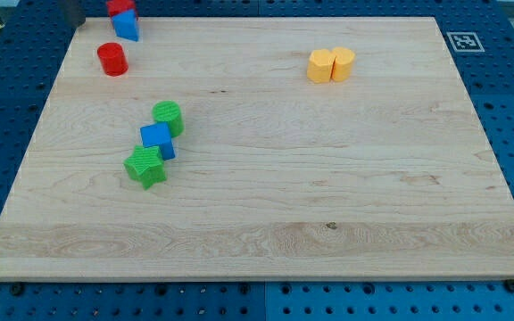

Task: Push the red circle towards the center

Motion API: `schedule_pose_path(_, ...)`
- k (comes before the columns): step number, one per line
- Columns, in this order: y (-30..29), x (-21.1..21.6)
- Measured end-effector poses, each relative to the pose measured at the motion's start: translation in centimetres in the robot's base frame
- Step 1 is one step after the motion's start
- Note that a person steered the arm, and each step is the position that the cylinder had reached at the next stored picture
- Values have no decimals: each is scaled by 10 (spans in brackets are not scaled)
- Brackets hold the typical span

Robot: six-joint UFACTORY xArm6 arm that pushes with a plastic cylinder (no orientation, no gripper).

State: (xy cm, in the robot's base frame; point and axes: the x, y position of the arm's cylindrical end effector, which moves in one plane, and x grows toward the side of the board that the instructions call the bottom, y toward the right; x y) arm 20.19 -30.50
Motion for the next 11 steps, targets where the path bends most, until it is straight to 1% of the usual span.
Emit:
schedule_pose_path(1, 1, 34)
schedule_pose_path(2, 1, 92)
schedule_pose_path(3, 1, 102)
schedule_pose_path(4, 19, 103)
schedule_pose_path(7, 111, 108)
schedule_pose_path(9, 118, 83)
schedule_pose_path(11, 158, 90)
